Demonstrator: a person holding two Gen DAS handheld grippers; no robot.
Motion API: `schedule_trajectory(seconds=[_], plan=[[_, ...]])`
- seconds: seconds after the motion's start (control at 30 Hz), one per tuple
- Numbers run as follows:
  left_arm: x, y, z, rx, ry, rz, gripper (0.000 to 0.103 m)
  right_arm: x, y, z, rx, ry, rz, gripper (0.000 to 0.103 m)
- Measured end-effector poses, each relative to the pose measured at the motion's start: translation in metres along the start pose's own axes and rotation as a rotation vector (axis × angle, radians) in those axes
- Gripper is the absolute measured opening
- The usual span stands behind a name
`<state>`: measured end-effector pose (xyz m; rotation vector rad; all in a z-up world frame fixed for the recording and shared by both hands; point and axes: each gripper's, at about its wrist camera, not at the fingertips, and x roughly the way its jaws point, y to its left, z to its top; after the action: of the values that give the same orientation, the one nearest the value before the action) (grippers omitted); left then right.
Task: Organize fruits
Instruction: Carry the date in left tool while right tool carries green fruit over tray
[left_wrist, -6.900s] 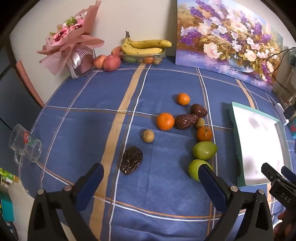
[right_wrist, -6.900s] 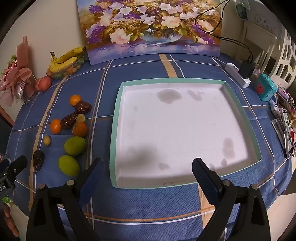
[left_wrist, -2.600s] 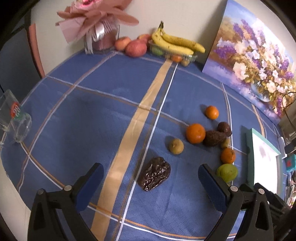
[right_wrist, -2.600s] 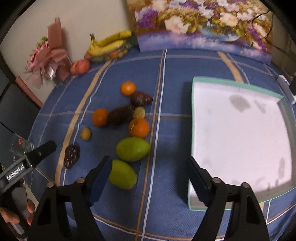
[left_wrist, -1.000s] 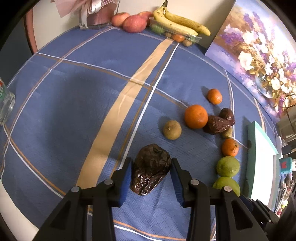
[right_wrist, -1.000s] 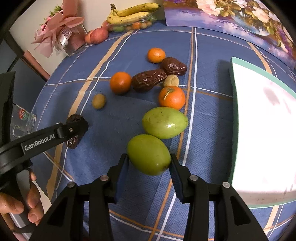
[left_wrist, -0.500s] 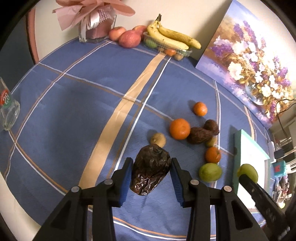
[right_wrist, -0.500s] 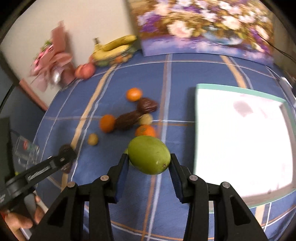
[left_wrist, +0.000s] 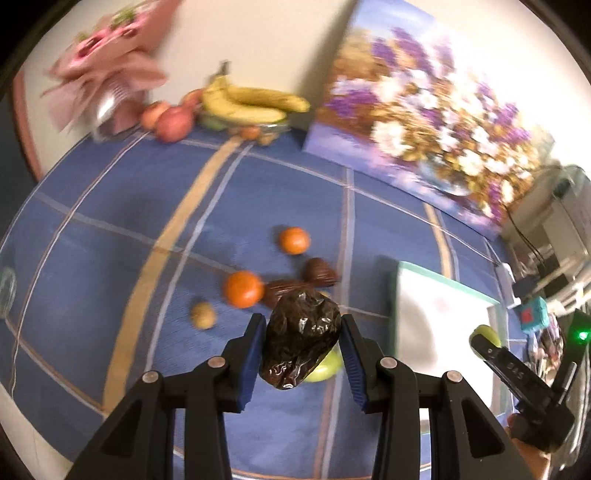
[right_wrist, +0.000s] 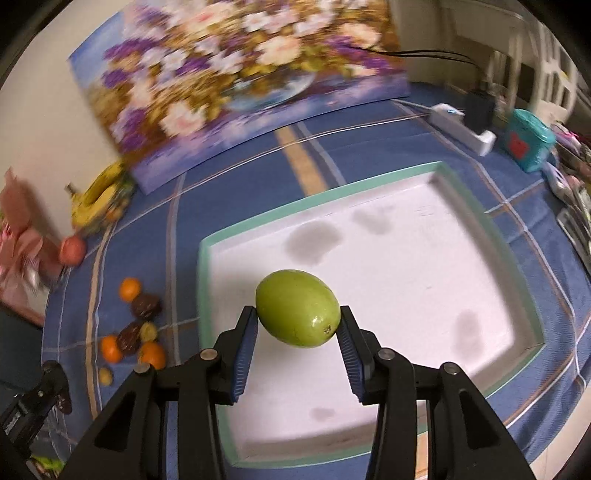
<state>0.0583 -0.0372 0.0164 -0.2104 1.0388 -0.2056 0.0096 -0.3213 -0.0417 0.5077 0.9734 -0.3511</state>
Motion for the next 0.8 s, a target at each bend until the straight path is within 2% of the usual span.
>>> schedule_trajectory(seconds=[0.23, 0.5, 0.8], plan=[[0.011, -0.072, 0.016, 0.148, 0.01, -0.039, 0.043, 0.002, -0.039, 0.018, 0.093, -0.022, -0.06, 0.045], [0.045, -0.135, 0.025, 0.277, 0.066, -0.075, 0.043, 0.008, -0.062, 0.038, 0.117, -0.046, -0.085, 0.045], [0.091, -0.18, 0.001, 0.335, 0.138, -0.083, 0.043, 0.031, -0.076, 0.053, 0.126, -0.027, -0.114, 0.045]])
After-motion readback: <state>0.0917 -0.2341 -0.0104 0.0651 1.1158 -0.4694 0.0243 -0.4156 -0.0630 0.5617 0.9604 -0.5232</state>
